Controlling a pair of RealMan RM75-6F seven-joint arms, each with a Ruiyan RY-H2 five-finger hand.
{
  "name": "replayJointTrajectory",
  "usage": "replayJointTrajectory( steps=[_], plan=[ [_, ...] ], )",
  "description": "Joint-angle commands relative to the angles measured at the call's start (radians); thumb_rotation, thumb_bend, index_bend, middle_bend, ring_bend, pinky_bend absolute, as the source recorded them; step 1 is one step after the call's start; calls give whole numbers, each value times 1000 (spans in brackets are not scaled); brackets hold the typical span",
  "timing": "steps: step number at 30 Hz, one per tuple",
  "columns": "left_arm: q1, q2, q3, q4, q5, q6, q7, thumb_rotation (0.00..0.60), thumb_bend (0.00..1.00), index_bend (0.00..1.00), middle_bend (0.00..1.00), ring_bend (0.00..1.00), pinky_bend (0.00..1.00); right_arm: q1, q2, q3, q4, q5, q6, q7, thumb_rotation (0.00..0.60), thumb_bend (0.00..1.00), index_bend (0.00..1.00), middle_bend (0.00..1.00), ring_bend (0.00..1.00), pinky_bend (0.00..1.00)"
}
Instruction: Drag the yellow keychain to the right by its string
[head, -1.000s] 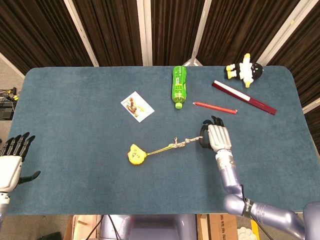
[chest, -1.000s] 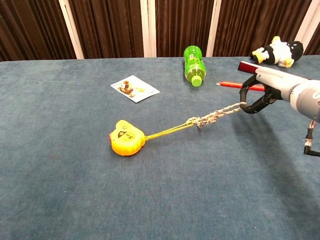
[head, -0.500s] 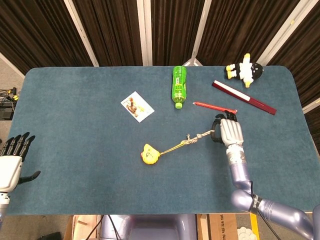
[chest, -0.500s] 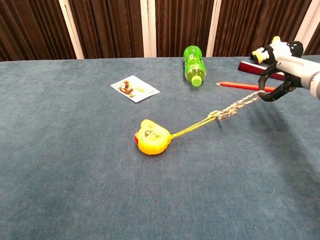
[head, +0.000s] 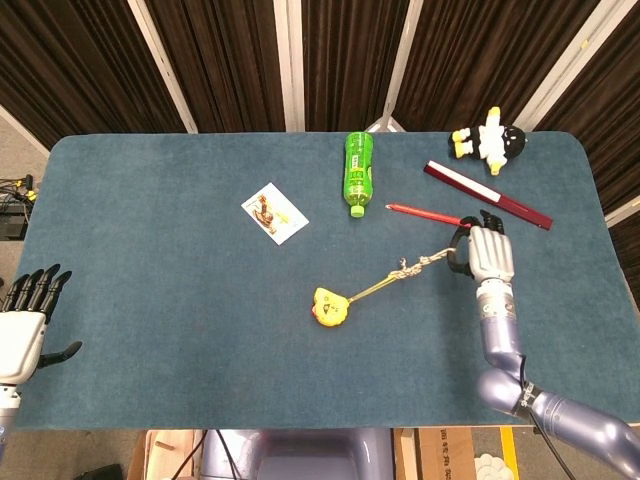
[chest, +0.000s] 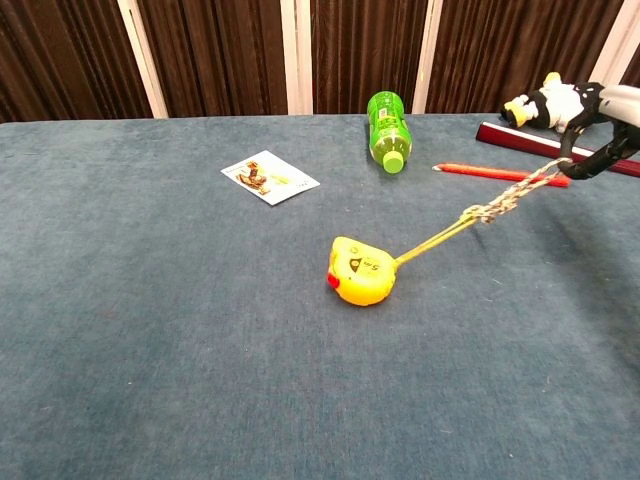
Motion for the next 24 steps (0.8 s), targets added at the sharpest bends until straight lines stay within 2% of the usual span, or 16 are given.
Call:
replayJointTrajectory(
  steps=[1,24],
  plan=[
    [0,0,0,0,0,0,0,600,0,0,0,0,0,-1,8,7,12,9,-1,1,600,543,707,266,15,10],
    [1,-1,2,-5,4,4,18,600,0,0,0,0,0,-8,47,35,156,78,-39,14,600,543,716,266,15,10]
  ],
)
